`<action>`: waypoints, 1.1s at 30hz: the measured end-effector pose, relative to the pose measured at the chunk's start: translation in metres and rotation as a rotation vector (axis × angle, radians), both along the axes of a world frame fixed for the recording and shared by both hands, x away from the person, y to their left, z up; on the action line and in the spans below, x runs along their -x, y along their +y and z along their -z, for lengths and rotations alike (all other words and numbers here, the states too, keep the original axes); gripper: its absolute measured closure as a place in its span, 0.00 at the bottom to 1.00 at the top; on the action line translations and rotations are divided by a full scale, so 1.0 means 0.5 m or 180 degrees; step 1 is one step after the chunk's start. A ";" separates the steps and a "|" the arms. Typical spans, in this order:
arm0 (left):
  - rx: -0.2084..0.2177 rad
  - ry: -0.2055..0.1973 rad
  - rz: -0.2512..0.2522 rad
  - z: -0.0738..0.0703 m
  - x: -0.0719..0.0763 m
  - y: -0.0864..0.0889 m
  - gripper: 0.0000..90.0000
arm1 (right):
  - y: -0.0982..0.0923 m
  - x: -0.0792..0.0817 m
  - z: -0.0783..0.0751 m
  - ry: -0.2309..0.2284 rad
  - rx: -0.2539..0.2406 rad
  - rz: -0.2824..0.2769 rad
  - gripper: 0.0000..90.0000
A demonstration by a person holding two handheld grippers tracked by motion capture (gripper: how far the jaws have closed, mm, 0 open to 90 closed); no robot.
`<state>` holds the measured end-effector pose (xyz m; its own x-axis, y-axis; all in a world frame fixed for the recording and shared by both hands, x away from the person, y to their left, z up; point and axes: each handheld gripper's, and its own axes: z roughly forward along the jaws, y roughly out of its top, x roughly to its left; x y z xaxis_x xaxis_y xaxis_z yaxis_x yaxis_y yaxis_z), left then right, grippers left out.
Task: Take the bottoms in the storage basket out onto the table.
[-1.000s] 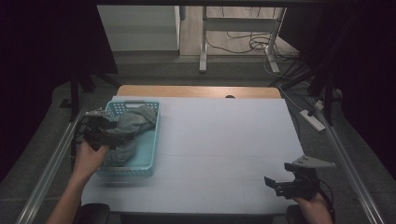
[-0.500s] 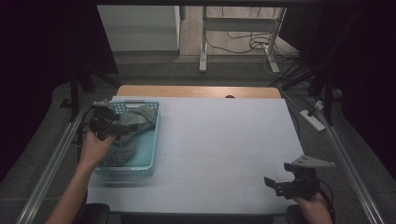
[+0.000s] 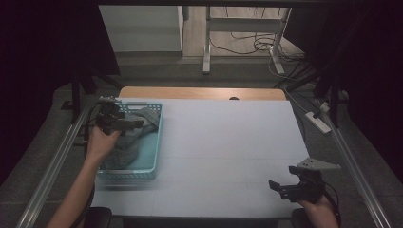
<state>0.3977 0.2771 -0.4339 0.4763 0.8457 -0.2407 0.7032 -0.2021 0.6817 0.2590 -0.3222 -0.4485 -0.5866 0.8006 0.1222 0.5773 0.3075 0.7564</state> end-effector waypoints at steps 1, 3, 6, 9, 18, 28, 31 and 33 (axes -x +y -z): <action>-0.0013 0.0006 -0.0012 0.000 -0.004 0.000 0.00 | 0.000 0.000 0.000 0.0003 -0.0001 -0.0001 0.02; -0.0092 0.0038 -0.0026 0.001 -0.015 0.000 0.00 | 0.000 0.000 0.000 0.0003 -0.0002 -0.0003 0.02; -0.0131 0.0061 -0.0030 0.003 -0.022 0.002 0.00 | 0.000 0.000 0.000 0.0001 0.0002 -0.0004 0.02; -0.0222 0.0107 -0.0073 0.009 -0.036 0.009 0.00 | 0.000 0.000 0.000 0.0006 0.0005 -0.0015 0.02; -0.0296 0.0346 -0.0153 0.050 -0.074 0.021 0.00 | 0.001 -0.001 0.000 0.0019 0.0011 -0.0022 0.02; -0.0324 0.0657 -0.0222 0.100 -0.098 0.025 0.00 | 0.001 -0.001 0.000 0.0022 0.0008 -0.0029 0.02; -0.0348 0.0685 -0.0224 0.104 -0.102 0.022 0.00 | 0.001 -0.001 0.000 0.0023 0.0009 -0.0031 0.02; -0.0467 0.0725 -0.0201 0.109 -0.105 0.015 0.00 | 0.001 -0.001 0.000 0.0023 0.0010 -0.0034 0.02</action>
